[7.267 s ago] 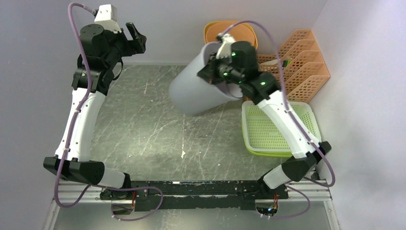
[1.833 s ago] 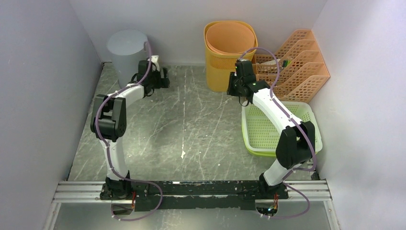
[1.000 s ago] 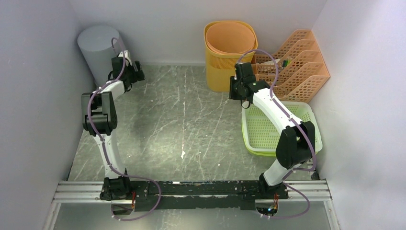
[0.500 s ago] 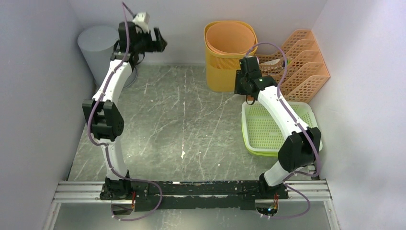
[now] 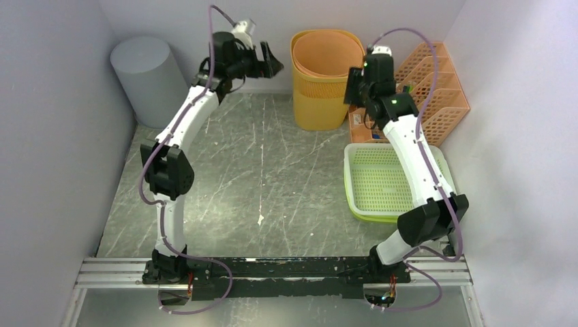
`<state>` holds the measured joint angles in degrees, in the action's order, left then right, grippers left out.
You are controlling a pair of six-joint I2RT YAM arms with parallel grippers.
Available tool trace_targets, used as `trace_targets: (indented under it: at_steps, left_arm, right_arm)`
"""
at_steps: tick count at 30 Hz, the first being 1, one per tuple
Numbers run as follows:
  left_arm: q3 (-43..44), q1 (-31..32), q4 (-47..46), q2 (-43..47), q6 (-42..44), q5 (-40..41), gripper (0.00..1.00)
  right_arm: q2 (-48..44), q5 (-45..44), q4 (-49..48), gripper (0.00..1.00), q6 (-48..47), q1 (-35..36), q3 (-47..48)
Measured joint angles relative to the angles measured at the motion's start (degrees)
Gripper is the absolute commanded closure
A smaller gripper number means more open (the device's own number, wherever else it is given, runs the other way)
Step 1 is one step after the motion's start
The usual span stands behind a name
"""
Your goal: Turn the large container upside down
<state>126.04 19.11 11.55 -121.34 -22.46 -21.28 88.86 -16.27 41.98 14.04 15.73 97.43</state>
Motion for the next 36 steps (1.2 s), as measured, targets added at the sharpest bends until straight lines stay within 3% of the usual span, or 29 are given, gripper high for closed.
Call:
trace_targets:
  at_steps: [7,13,20,36]
  left_arm:
    - [-14.82,1.66,5.07,6.49,2.89,0.52,0.0]
    - [-23.21,1.4,6.25,18.38,5.42,2.45,0.0]
    - [-30.03,1.4,5.73,28.0,7.15,3.56,0.0]
    - [-39.71,1.4,5.88,28.72,9.62,4.17,0.01]
  right_arm:
    - [10.4,0.37,-3.69,0.41,-0.83,-2.86,21.38]
    - [23.34,3.67,-4.39,0.42,0.76,-6.62,37.27]
    - [29.75,9.11,-4.42,0.45,5.14,-9.99,38.01]
    - [30.93,11.32,-5.95,0.51,8.02,-9.9,38.01]
